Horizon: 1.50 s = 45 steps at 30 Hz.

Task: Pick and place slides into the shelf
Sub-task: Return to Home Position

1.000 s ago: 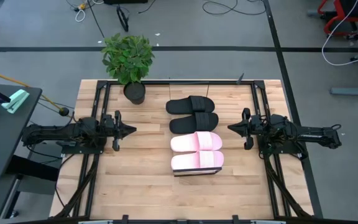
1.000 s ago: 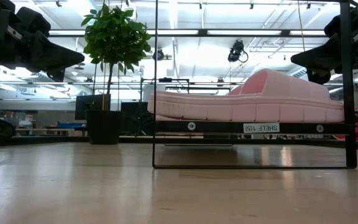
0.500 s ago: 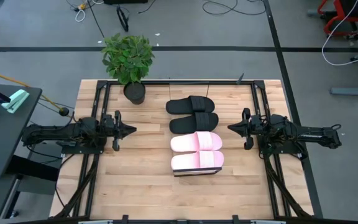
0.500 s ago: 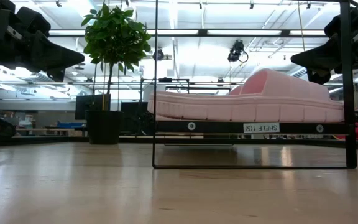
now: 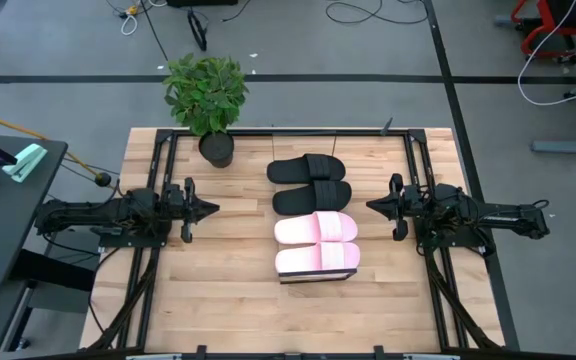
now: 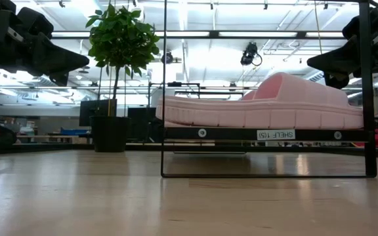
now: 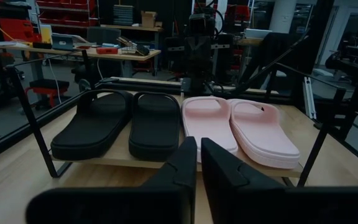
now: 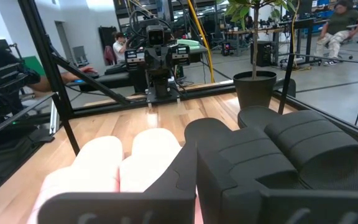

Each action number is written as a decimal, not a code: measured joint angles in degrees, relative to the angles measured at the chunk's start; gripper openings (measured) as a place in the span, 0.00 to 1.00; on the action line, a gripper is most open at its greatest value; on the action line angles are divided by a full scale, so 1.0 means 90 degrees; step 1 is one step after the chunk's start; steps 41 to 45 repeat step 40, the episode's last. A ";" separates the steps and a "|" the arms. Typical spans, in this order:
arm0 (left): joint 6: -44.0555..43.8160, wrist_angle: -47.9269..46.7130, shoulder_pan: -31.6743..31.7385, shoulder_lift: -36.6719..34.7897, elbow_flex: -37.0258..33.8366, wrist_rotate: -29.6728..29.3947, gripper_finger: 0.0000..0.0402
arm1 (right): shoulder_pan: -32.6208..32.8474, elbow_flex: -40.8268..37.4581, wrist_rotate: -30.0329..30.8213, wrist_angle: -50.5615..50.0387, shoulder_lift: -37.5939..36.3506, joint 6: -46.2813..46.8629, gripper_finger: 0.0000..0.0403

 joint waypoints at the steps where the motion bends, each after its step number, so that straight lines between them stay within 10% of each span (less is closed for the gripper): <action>1: 0.0002 0.0000 -0.0002 0.0000 0.0000 0.0000 0.06 | 0.0000 0.0000 0.0002 0.0000 0.0000 0.0001 0.01; 45: 0.0000 0.0002 -0.0002 -0.0002 0.0000 0.0000 0.08 | 0.0002 0.0000 0.0001 0.0000 0.0002 0.0000 0.01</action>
